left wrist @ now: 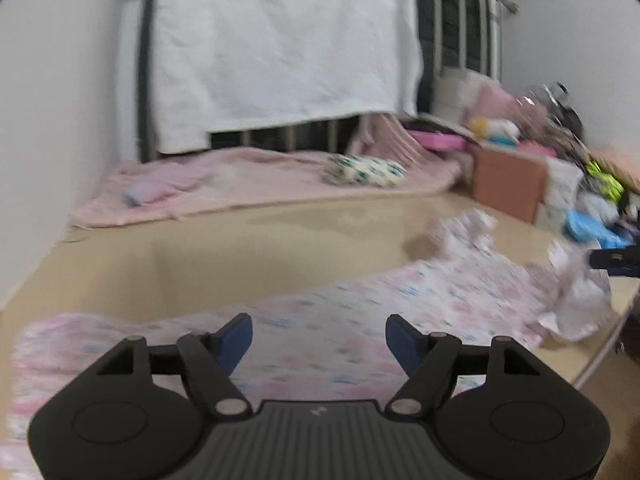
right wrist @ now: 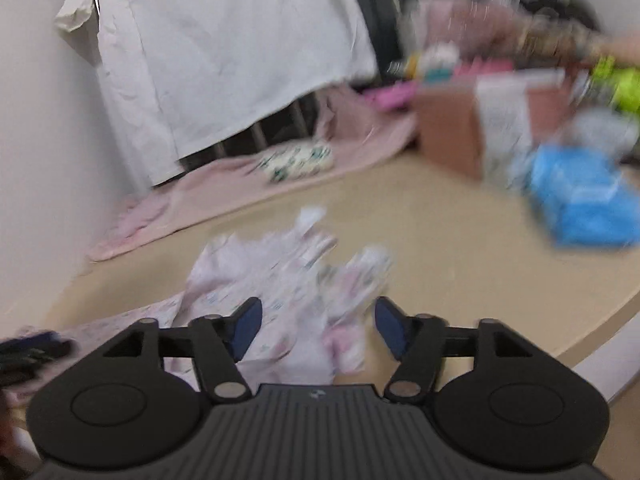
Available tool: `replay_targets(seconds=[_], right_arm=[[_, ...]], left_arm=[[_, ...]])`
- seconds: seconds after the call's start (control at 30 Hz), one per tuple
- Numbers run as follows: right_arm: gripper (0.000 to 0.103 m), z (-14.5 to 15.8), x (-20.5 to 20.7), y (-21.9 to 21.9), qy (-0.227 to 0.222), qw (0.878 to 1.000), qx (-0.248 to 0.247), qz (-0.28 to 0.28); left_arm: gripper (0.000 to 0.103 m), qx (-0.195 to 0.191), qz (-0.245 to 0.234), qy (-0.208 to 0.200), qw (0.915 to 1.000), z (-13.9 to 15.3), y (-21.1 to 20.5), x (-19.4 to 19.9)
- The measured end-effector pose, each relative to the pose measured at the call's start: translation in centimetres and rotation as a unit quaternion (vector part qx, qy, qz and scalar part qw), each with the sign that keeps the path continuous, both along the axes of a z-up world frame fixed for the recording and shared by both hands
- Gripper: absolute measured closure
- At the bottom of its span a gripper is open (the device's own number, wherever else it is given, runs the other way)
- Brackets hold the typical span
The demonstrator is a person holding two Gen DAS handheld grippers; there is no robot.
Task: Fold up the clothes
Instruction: 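Grasp the ruffled collar end with the right gripper and fold it toward the skirt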
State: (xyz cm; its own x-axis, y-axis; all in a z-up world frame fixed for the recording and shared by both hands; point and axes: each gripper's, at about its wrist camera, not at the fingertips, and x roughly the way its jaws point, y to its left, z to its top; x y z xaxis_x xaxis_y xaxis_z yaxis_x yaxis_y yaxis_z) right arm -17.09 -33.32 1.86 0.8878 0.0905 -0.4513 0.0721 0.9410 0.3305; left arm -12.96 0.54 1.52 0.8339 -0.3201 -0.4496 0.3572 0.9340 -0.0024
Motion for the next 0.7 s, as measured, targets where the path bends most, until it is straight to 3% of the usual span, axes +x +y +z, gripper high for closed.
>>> replay_targets(seconds=[0.03, 0.17, 0.3, 0.33, 0.4, 0.43, 0.47, 0.53, 0.57, 0.6, 0.67, 0.7], right_arm=[[0.101, -0.1, 0.6, 0.2, 0.004, 1.0, 0.008, -0.002], [0.102, 1.0, 3.6, 3.0, -0.026, 0.999, 0.021, 0.024], [0.097, -1.4, 9.7, 6.6, 0.044, 0.998, -0.035, 0.021], [0.093, -2.1, 10.9, 7.3, 0.063, 0.996, -0.051, 0.023], [0.07, -1.7, 10.3, 7.7, 0.054, 0.996, -0.057, 0.042], [0.041, -0.8, 9.1, 7.1, 0.025, 0.997, -0.049, 0.057], [0.033, 0.2, 7.8, 6.3, -0.004, 0.997, -0.042, 0.071], [0.033, 2.2, 4.8, 4.3, -0.048, 0.993, -0.057, 0.091], [0.034, 2.9, 3.6, 3.2, -0.047, 0.992, -0.07, 0.098], [0.042, 3.4, 2.7, 2.2, -0.035, 0.991, -0.076, 0.107], [0.078, 3.3, 1.5, 0.7, 0.0, 0.987, -0.063, 0.145], [0.085, 2.6, 1.3, 0.5, 0.025, 0.984, -0.048, 0.171]], left_arm=[[0.03, 0.005, -0.003, 0.004, 1.0, -0.5, -0.5, 0.0], [0.03, 0.03, 0.009, 0.017, 0.9993, -2.2, -1.3, -0.2], [0.03, 0.01, 0.024, 0.015, 0.9996, -2.8, -1.0, -0.4], [0.029, 0.015, 0.024, 0.011, 0.9995, -2.9, -1.2, -0.5], [0.027, 0.015, 0.026, 0.005, 0.9995, -3.1, -1.1, -0.7], [0.026, 0.011, 0.028, 0.004, 0.9995, -3.1, -1.0, -0.7], [0.025, 0.011, 0.028, 0.001, 0.9996, -3.2, -0.9, -0.7], [0.024, 0.011, 0.027, 0.001, 0.9996, -3.1, -0.8, -0.6], [0.024, 0.011, 0.026, 0.0, 0.9996, -3.1, -0.8, -0.6], [0.024, 0.012, 0.024, 0.0, 0.9996, -3.1, -0.8, -0.7], [0.024, 0.012, 0.025, 0.001, 0.9996, -3.0, -0.8, -0.6], [0.024, 0.012, 0.026, 0.001, 0.9996, -3.0, -0.8, -0.6]])
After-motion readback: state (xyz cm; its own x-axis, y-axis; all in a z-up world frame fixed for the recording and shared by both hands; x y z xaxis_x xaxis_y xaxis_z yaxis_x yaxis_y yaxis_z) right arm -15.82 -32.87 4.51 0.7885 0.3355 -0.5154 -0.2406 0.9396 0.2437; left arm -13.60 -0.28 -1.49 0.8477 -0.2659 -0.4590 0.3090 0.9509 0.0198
